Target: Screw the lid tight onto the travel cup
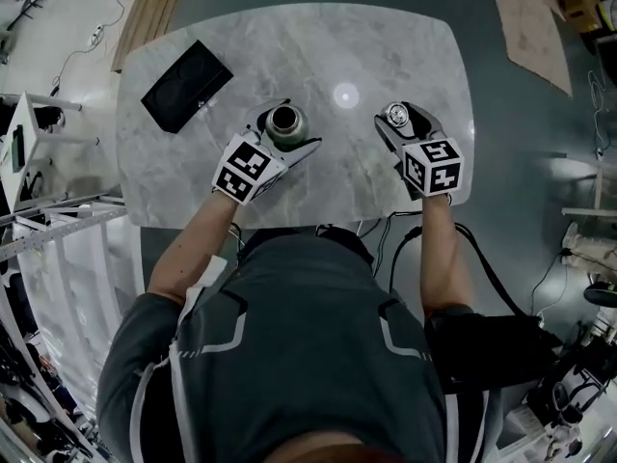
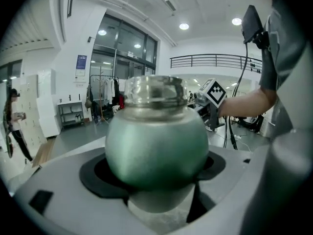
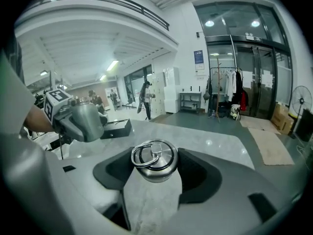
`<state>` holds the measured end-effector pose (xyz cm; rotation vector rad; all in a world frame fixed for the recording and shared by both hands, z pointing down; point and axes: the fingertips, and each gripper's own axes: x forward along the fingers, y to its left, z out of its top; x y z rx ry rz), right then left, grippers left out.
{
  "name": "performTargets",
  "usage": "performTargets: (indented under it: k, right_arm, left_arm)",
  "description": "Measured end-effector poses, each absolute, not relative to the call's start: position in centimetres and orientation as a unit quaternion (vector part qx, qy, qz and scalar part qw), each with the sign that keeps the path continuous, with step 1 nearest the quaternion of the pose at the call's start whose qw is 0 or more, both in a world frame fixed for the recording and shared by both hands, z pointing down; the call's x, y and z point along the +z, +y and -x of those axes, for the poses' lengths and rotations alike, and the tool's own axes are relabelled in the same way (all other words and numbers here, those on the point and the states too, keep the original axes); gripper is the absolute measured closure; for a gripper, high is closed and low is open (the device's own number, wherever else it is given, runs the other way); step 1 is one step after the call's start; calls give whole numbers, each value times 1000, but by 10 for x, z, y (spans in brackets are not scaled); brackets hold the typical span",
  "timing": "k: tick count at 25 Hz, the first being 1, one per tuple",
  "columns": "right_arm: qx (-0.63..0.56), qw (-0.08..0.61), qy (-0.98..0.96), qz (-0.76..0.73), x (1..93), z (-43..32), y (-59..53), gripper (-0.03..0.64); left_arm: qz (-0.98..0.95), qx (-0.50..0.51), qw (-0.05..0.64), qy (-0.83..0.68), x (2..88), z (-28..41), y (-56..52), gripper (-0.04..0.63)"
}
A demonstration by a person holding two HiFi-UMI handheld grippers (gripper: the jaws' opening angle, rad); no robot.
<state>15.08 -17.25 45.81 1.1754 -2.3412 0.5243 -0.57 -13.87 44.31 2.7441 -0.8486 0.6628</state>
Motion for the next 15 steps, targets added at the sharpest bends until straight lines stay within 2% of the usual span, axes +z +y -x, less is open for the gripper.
performTargets:
  k: [4,10,15]
  right_arm:
    - [173,229,-862,-417,421,-136,-162,327]
    - [153,214,-875,-405,359,-130,-151,325]
    - [131,197,-895,-378,324,-102,-129,327]
  left_arm:
    - [-936,206,89,-271,410,10,-131,198]
    - [-948,215,36,-231,362,-3,-115,198]
    - [-956,214,23,-201,348,4,-86,198]
